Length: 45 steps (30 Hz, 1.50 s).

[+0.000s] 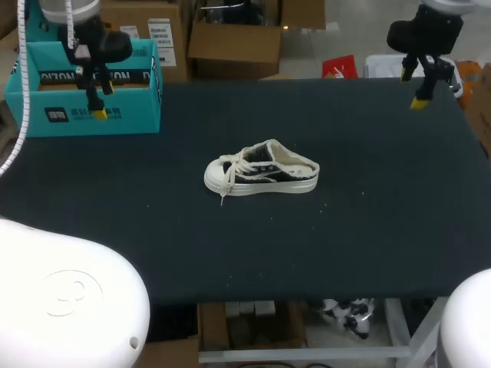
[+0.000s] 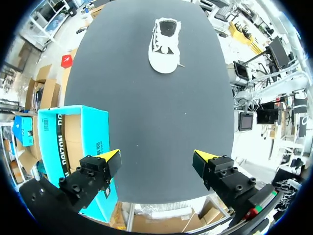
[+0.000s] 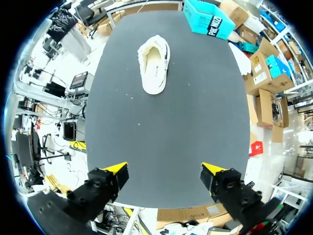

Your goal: Open the shoe tongue, take the insole out of the shoe, put the insole back into the shoe, and pack the shoe into the shoebox

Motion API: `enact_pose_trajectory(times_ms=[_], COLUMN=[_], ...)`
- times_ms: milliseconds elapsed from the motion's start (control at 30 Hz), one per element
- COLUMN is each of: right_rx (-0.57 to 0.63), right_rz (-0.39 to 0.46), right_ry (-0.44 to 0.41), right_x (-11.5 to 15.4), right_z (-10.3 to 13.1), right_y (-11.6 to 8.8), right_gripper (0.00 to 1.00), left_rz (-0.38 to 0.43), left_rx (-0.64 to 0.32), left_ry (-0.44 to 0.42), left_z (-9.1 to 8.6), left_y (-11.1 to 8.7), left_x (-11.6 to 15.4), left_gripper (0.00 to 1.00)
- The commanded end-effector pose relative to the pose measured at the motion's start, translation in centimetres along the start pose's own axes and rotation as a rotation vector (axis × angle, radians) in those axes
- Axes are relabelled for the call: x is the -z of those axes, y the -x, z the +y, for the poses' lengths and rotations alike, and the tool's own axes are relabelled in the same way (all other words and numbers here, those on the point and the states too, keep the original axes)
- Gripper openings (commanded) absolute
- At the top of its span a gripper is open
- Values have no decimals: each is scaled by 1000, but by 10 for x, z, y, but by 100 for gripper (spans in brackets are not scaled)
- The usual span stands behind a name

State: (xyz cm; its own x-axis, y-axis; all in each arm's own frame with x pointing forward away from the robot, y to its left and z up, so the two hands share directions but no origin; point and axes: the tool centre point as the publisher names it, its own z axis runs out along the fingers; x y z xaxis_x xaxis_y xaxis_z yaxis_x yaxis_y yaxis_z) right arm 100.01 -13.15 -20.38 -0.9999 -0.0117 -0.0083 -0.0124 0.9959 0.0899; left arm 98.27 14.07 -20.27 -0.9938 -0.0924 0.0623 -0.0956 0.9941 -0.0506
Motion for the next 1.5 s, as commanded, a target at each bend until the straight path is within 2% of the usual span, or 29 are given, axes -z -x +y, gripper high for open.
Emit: enact_pose_trajectory(times_ms=[33, 100, 233, 367, 433, 533, 600, 633, 700, 733, 767, 800, 1300, 1367, 1500], right_rx=[11, 23, 22, 26, 22, 19, 2, 10, -7, 13, 25, 18, 18, 18, 28], right_rz=[-38, -34, -12, 1, -12, -20, -31, -36, -30, -30, -17, -16, -16, -16, -18], right_ry=[110, 168, 210, 243, 271, 312, 353, 366, 390, 398, 391, 370, 370, 370, 388], right_x=[-15, -27, -53, -74, -80, -90, -95, -96, -104, -108, -112, -115, -115, -115, -124], right_z=[-5, 5, 22, 47, 58, 74, 83, 86, 99, 106, 110, 112, 112, 112, 119], right_y=[-18, -24, -27, -30, -31, -34, -35, -36, -38, -40, -40, -41, -41, -41, -42], right_gripper=[100, 100, 100, 100, 100, 100, 100, 100, 100, 100, 100, 100, 100, 100, 100], left_rz=[27, 42, 74, 73, 44, 57, 26, 34, -5, 9, 9, 9, 9, 63, 31], left_rx=[88, 158, 317, 427, 487, 475, 499, 489, 506, 467, 467, 467, 467, 554, 773], left_ry=[10, 19, 0, 4, 2, 11, 33, 27, 3, -25, -25, -25, -25, -4, 50], left_z=[-13, -19, -32, -41, -43, -50, -54, -57, -61, -63, -63, -63, -63, -79, -107], left_y=[-5, -11, -15, -19, -20, -23, -25, -26, -28, -27, -27, -27, -27, -28, -31], left_x=[-7, -9, -10, -15, -16, -22, -26, -28, -28, -26, -26, -26, -26, -32, -46], left_gripper=[100, 100, 100, 100, 100, 100, 100, 100, 100, 100, 100, 100, 100, 100, 100])
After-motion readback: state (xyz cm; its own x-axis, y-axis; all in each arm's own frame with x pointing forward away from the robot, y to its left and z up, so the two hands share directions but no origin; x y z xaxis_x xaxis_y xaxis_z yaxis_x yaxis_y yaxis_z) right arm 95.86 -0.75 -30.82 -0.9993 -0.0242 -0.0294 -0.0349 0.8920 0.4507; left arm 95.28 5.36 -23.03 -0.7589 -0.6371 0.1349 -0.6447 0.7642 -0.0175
